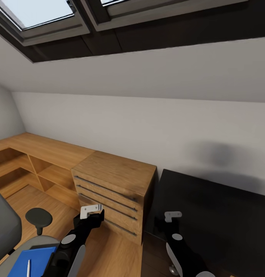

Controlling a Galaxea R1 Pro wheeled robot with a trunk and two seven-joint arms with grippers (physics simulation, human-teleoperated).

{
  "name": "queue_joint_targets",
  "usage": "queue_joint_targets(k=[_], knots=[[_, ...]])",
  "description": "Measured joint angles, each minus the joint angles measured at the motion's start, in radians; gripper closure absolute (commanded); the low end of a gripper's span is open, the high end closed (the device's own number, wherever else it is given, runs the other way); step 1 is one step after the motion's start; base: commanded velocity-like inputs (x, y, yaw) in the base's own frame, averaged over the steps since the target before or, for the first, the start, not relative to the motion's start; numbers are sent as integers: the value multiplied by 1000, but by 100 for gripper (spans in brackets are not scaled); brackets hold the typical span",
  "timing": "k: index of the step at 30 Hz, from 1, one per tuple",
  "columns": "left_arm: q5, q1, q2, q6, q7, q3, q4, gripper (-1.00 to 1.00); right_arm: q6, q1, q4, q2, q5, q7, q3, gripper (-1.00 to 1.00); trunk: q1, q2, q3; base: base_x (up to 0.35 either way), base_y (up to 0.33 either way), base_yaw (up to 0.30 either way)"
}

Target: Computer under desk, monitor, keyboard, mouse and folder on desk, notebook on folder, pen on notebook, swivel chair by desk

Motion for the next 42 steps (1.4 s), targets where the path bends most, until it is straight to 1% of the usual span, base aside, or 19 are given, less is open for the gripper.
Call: queue_joint_targets(k=[1, 9, 14, 16, 17, 18, 19, 22, 24, 25, 28, 29, 31, 34, 42], knots=[[0, 0, 0, 0, 0, 0, 0, -100, 0, 0, 0, 0, 0, 0, 0, -100, 0, 0, 0, 0, 0, 0], [-1, 0, -1, 0, 0, 0, 0, -100, -2, 0, -7, 0, 0, 0, 0, -100, -31, 56, 25, 0, 0, 0], [0, 0, -1, 0, 0, -3, 0, -100, 0, 0, -62, 0, -2, -2, -1, -100, -50, 91, 41, 0, 0, 0], [-1, 0, -1, 0, 0, -4, 0, -100, 9, 2, -137, 0, -4, -3, -2, -100, -57, 105, 47, 0, 0, 0], [-1, 0, -1, 0, 0, -4, 0, -100, 23, 6, -198, 0, -6, -4, -2, -100, -61, 112, 50, 0, 0, 0], [-1, 0, -1, 0, 0, -4, 0, -100, 36, 10, -234, 0, -7, -4, -2, -100, -65, 119, 53, 0, 0, 0], [-1, 0, -1, 0, 0, -4, 0, -100, 67, 25, -303, 1, -9, -5, -2, -100, -69, 126, 57, 0, 0, 0], [0, 0, -1, 1, 0, -4, 0, -100, 196, 115, -505, 6, -13, -6, 1, -100, -81, 147, 66, 0, 0, 0], [0, 0, -1, 1, 0, -5, 0, -100, 247, 173, -613, 9, -15, -6, 3, -100, -81, 147, 66, 0, 0, 0], [0, 0, -1, 1, 0, -5, 0, -100, 260, 186, -635, 10, -21, -7, 5, -100, -81, 147, 66, 0, 0, 0], [0, 0, -1, 1, 0, -5, 0, -100, 278, 196, -654, 12, -39, -7, 5, -100, -81, 147, 66, 0, 0, 0], [0, 0, -1, 1, 0, -5, 0, -100, 293, 203, -669, 12, -70, -7, 4, -100, -81, 147, 66, 0, 0, 0], [0, 0, -1, 1, 0, -5, 0, -100, 298, 206, -689, 13, -90, -6, 4, -100, -81, 147, 66, 0, 0, 0], [0, 0, 0, 1, 0, -5, 0, -100, 301, 208, -732, 14, -105, -5, 4, -100, -81, 147, 66, 0, 0, 0], [0, 0, 1, 1, 0, -3, 0, -100, 303, 210, -751, 14, -144, -7, 4, -100, -81, 147, 66, -26, 0, 0]])
